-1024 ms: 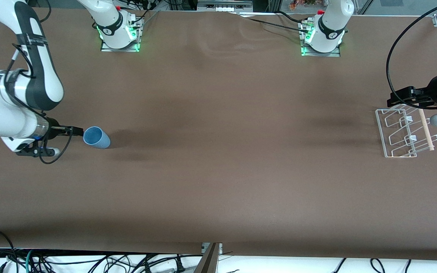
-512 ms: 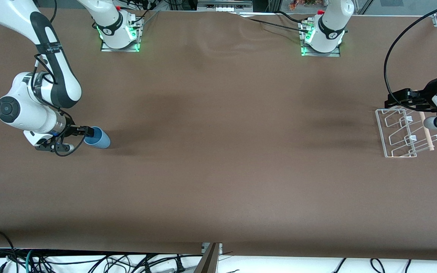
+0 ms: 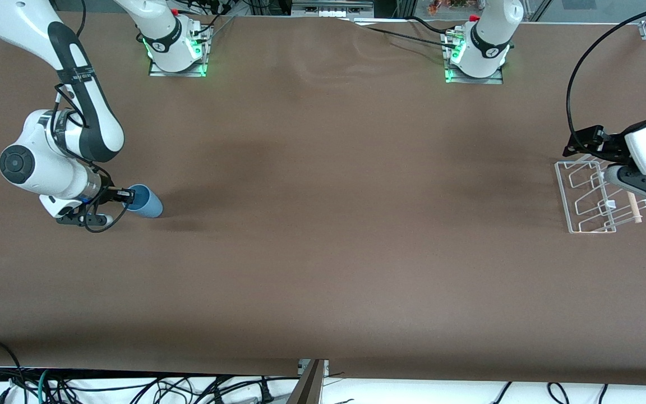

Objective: Transfer cup to left arm and place on rack
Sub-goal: 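Grasp and lift the blue cup with the right gripper while the left gripper rises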

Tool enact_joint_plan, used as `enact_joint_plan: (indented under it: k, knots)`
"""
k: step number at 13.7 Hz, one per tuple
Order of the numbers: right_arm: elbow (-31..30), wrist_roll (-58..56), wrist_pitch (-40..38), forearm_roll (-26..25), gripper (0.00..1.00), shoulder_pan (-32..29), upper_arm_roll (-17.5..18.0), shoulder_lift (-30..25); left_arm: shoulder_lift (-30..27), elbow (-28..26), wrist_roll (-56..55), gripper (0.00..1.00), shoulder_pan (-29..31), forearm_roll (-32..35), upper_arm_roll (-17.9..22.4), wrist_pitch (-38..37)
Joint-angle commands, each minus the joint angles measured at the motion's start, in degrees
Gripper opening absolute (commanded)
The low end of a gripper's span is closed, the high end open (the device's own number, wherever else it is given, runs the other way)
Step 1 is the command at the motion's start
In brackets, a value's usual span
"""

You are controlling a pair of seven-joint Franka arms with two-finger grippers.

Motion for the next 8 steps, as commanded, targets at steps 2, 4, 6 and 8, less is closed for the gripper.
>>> enact_joint_plan:
  k: [2,4,6,8]
  knots:
    - [3.5,0.3,-3.8,0.6,0.0,0.2,0.6,0.0,1.0,-1.0,17.8,1.0,0.1,-6.1,-0.1,-0.1]
    - [8.1,0.3,-12.1,3.0,0.0,0.2,1.1,-0.1,1.9,-0.8,24.7,1.0,-0.1,-8.9,-0.1,0.2]
    - [13.8,0.6,-22.0,4.5,0.0,0.3,3.3,-0.2,2.1,-0.9,29.7,1.0,-0.5,-11.2,-0.2,1.3]
    - [16.9,0.9,-29.5,7.1,0.0,0.5,6.4,-0.2,2.3,-1.0,34.4,1.0,-0.4,-15.7,-0.2,2.3]
